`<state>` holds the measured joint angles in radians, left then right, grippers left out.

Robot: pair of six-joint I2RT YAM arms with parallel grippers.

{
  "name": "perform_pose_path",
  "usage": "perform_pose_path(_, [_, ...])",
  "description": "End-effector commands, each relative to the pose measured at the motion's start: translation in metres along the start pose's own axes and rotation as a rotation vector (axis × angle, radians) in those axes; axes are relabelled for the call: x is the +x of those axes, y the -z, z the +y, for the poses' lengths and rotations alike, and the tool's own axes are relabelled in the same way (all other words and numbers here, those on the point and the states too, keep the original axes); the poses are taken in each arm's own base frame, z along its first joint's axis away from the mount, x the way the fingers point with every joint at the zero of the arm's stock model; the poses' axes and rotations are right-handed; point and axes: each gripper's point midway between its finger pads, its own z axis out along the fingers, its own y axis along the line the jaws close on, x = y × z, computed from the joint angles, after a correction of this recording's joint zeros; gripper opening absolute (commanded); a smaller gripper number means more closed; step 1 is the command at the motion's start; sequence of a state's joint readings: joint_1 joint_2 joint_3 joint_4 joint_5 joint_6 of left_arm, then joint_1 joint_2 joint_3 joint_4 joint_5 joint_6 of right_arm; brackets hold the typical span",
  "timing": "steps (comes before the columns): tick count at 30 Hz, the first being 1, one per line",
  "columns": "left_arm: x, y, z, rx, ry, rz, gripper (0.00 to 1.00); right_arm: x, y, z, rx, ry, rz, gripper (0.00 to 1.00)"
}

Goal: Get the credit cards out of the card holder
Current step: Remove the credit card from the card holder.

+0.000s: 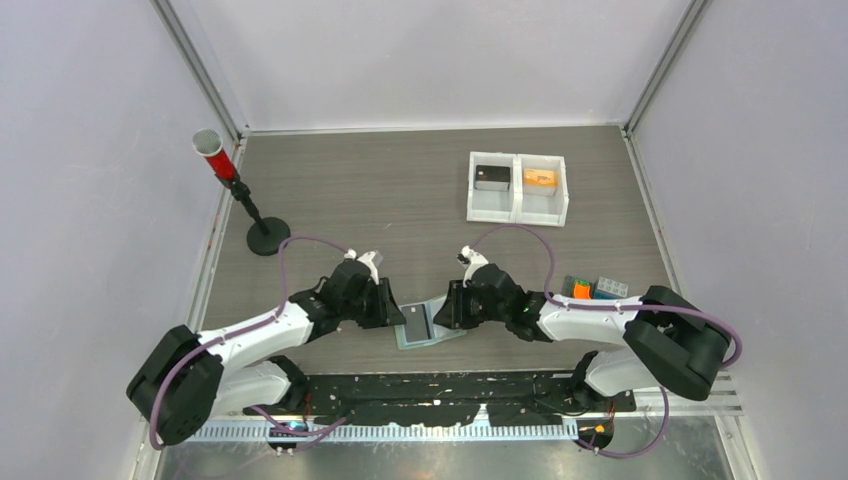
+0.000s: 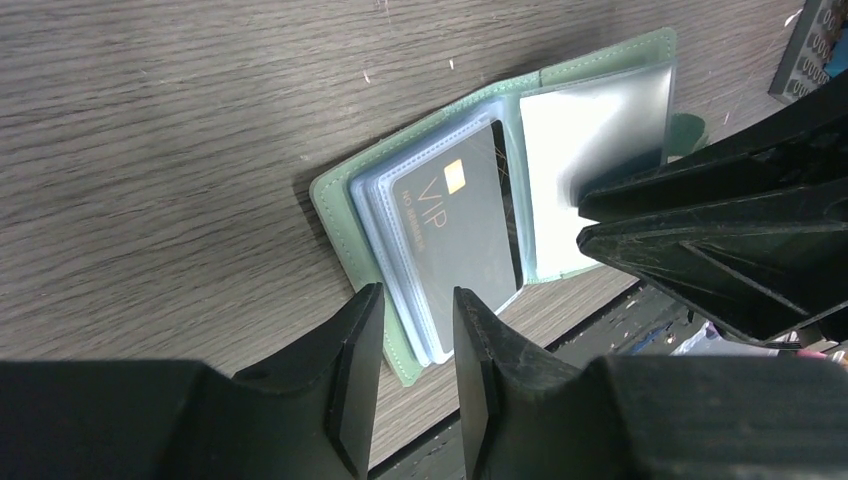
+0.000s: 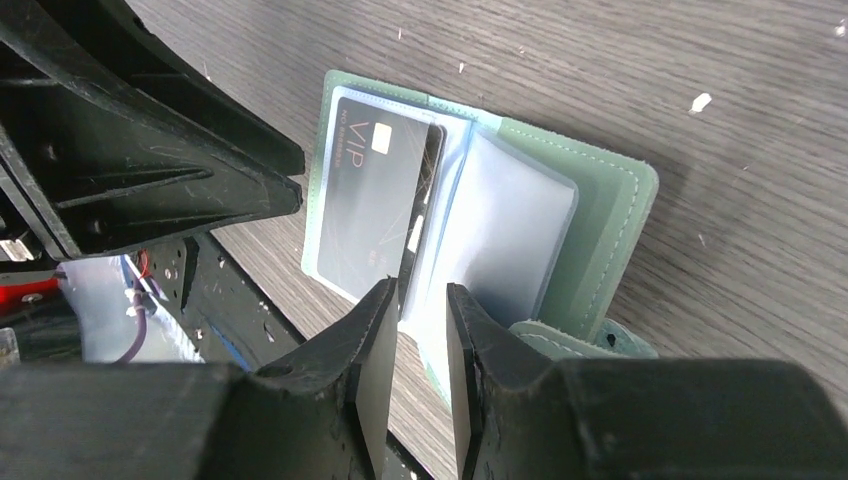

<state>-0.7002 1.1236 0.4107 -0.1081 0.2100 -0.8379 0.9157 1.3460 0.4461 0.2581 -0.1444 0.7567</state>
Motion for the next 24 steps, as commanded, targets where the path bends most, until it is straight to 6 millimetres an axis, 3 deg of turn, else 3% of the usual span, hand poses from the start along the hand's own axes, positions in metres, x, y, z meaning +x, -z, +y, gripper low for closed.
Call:
perform_pose_path(1, [-0.006, 0.005, -0.015, 0.062, -0.015, -0.030, 0.33, -0.002, -0.001, 0.003, -0.060, 0.017, 0.015, 0.31])
perform_pose_path(4, [-0.010, 0.010, -0.022, 0.085, -0.024, -0.045, 0.33, -0.003, 0.000, -0.004, -0.060, 0.005, 0.020, 0.30])
perform_pose_path(11, [-0.007, 0.006, -0.035, 0.172, -0.028, -0.029, 0.31, -0.008, 0.004, 0.008, -0.099, 0.026, 0.029, 0.25])
perform_pose_path(16, [-0.005, -0.002, -0.030, 0.149, -0.034, -0.007, 0.28, -0.015, 0.003, 0.018, -0.134, 0.023, 0.016, 0.25])
perform_pose_path(24, [0.008, -0.017, -0.001, 0.051, -0.016, 0.020, 0.23, -0.012, -0.010, 0.024, -0.177, 0.019, 0.053, 0.25])
